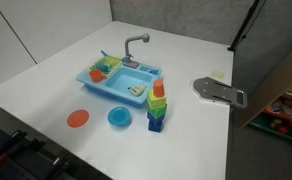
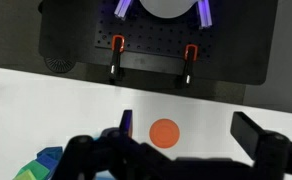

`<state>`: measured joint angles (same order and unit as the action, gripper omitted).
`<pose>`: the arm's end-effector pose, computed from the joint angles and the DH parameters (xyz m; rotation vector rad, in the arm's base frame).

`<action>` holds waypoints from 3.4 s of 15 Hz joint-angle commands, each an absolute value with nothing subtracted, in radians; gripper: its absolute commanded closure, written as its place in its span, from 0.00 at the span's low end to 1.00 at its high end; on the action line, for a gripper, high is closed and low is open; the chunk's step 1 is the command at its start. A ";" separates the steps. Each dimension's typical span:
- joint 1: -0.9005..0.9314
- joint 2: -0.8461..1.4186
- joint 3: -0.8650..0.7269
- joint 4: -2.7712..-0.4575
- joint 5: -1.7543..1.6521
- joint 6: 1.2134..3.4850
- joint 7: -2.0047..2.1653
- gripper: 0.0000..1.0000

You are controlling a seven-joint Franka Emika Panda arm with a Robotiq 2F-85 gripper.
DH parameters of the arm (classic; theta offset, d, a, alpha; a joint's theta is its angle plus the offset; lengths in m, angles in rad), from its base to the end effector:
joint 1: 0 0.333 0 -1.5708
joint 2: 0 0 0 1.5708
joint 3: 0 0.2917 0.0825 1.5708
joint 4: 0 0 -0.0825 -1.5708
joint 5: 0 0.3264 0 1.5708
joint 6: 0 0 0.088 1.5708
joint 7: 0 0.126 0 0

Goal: Put the orange cup in the orange mug

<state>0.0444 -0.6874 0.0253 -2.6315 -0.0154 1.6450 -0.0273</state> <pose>0.2592 0.0162 0.4222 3.0674 0.1417 -0.4620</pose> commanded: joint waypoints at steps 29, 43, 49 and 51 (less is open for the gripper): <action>-0.206 -0.100 -0.047 -2.282 -0.390 2.308 0.461 0.00; -0.210 0.102 -0.222 -2.229 -0.434 2.457 0.621 0.00; -0.201 0.125 -0.236 -2.234 -0.444 2.497 0.631 0.00; -0.202 0.134 -0.245 -2.249 -0.443 2.525 0.626 0.00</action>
